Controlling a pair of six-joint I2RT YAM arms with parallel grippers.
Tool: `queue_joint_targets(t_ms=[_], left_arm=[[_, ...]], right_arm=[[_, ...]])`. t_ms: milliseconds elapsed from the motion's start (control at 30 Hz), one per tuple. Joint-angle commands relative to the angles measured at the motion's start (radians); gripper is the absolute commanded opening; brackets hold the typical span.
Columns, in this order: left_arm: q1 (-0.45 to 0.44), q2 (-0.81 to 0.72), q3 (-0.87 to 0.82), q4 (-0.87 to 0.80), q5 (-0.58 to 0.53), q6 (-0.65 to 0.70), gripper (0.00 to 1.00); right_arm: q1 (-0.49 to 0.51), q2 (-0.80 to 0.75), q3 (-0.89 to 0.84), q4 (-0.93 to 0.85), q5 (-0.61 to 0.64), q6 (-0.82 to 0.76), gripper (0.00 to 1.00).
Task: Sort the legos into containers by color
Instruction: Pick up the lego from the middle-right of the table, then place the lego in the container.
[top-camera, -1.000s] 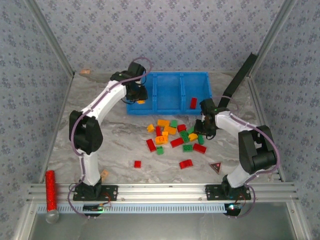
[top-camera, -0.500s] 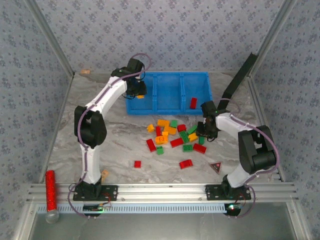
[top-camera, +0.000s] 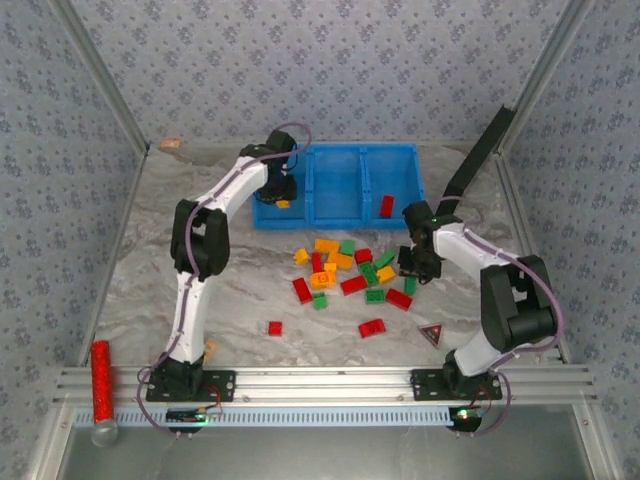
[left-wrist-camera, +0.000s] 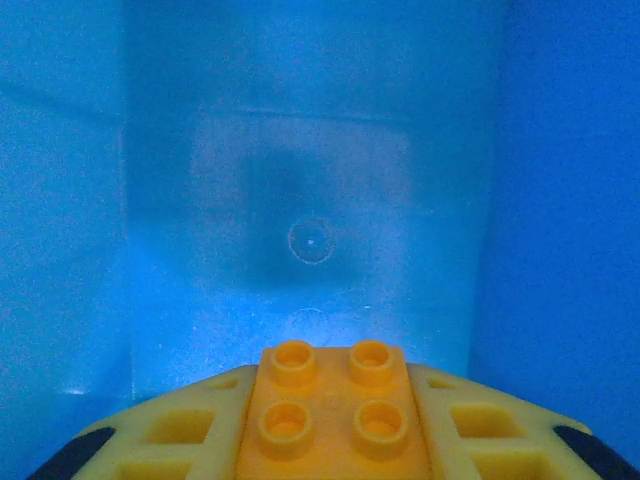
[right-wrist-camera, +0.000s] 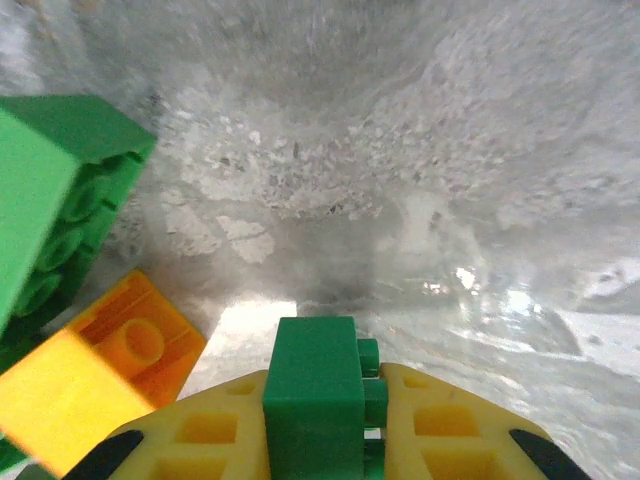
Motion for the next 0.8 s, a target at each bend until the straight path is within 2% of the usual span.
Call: queue_joint_targets(t_ms=[0, 233, 433, 767], left_arm=[[0.001, 0.013, 0.027, -0.008, -0.008, 0.01, 0.35], [0.002, -0.025, -0.035, 0.019, -0.009, 0.0, 0.53], [0.001, -0.112, -0.08, 0.038, 0.002, -0.007, 0.55], [-0.009, -0.411, -0.199, 0.028, 0.079, 0.038, 0.6]], right_arm=[[0.001, -0.06, 0.111, -0.116, 0.044, -0.031, 0.18], [0.02, -0.066, 0.311, -0.161, 0.05, -0.101, 0.18], [0.056, 0.018, 0.518, -0.123, 0.054, -0.183, 0.18], [0.157, 0.319, 0.842, -0.01, 0.015, -0.232, 0.17]])
